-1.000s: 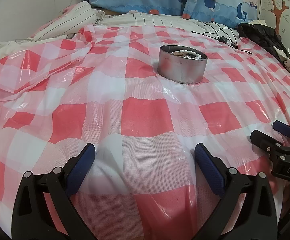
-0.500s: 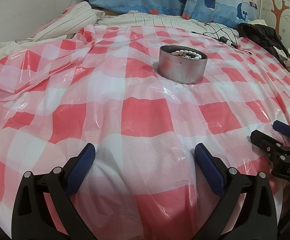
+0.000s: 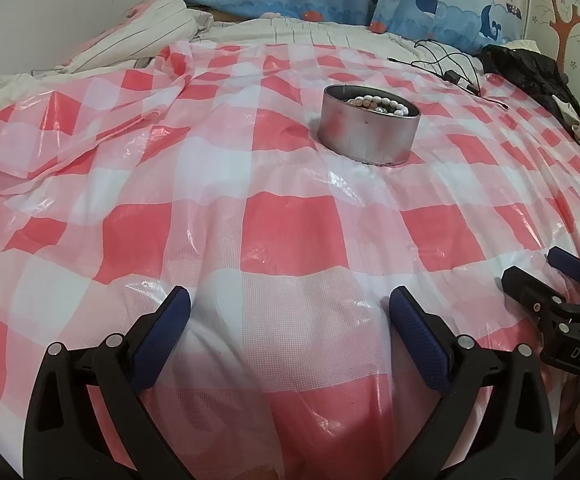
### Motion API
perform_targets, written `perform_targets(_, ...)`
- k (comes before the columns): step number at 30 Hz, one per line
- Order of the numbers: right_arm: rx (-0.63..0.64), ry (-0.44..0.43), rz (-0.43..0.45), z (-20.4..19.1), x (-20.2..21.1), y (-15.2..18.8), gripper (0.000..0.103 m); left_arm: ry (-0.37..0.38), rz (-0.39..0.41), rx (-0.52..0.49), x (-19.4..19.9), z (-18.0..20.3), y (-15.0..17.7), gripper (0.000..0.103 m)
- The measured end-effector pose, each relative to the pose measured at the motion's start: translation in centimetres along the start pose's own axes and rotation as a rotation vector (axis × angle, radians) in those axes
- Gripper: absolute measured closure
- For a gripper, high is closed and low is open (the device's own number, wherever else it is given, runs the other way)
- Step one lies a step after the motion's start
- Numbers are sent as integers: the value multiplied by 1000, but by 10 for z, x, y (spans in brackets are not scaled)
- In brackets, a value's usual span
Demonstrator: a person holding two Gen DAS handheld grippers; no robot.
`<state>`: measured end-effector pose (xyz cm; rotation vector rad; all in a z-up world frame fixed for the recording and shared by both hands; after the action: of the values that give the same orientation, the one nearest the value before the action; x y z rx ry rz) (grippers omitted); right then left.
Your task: Organize jewelry
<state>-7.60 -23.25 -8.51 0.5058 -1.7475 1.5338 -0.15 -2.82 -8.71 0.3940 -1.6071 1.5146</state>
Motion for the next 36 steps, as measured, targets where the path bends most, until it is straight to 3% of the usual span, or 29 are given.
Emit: perform_targets(36,9,13,-10,3,-2,1,7,-12,-4,-8,-1,2,-1,7)
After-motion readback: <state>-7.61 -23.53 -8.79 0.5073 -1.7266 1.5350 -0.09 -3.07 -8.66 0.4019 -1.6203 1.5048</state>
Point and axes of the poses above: each gripper's, at about its wrist camera, not at the fingertips, and x roughly against the way its jaws point, z to its right, y to its underside, the point moved 7 cm from there along -x, roughly the way its jaws point, and after that the axes turned 6 degrees about y, right-handed, at the moved point
